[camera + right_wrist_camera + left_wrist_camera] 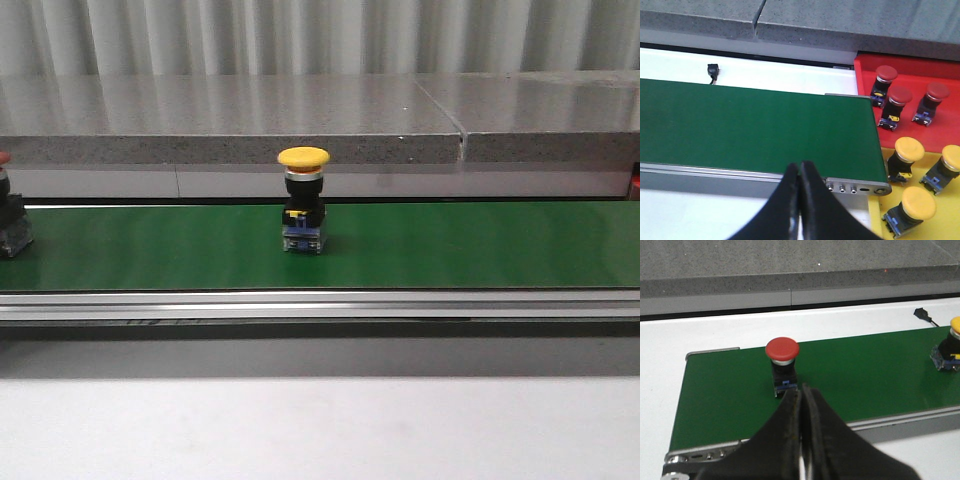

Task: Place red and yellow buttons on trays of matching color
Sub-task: 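Place the red button on the belt behind the yellow one, release, then grasp the yellow button at the belt end with the right gripper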

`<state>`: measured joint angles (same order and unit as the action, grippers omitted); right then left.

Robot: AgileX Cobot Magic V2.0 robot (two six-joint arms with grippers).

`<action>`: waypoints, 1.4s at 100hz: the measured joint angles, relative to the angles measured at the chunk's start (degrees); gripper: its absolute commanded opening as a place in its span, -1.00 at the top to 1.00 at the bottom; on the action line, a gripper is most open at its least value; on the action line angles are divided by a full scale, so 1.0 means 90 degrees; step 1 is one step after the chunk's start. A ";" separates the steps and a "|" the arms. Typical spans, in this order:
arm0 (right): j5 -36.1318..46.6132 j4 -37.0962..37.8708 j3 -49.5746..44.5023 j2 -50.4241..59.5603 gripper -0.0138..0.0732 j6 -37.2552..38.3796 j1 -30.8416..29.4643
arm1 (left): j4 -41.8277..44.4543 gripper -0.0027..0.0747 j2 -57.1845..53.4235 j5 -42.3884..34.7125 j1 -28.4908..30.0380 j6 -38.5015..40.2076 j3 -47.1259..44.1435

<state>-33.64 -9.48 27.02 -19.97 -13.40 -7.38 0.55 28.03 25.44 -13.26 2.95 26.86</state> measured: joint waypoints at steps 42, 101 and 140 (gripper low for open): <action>-0.0133 0.0000 0.0277 -0.0180 0.85 0.0000 0.0121 | 0.0112 0.98 -0.0619 0.0422 0.0000 0.0000 -0.0168; -0.0682 0.0000 0.2477 -0.3726 -0.48 0.0000 0.1744 | 0.0112 0.98 -0.0619 0.0447 0.0000 0.0000 -0.0168; -0.1769 -0.0176 0.4262 -0.5947 -0.69 0.0000 0.2351 | 0.0112 0.98 -0.0619 0.0447 0.0000 -0.0004 -0.0168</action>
<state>-49.56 -11.07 65.38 -73.49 -13.40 13.78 1.56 22.45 29.46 -13.26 2.91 25.35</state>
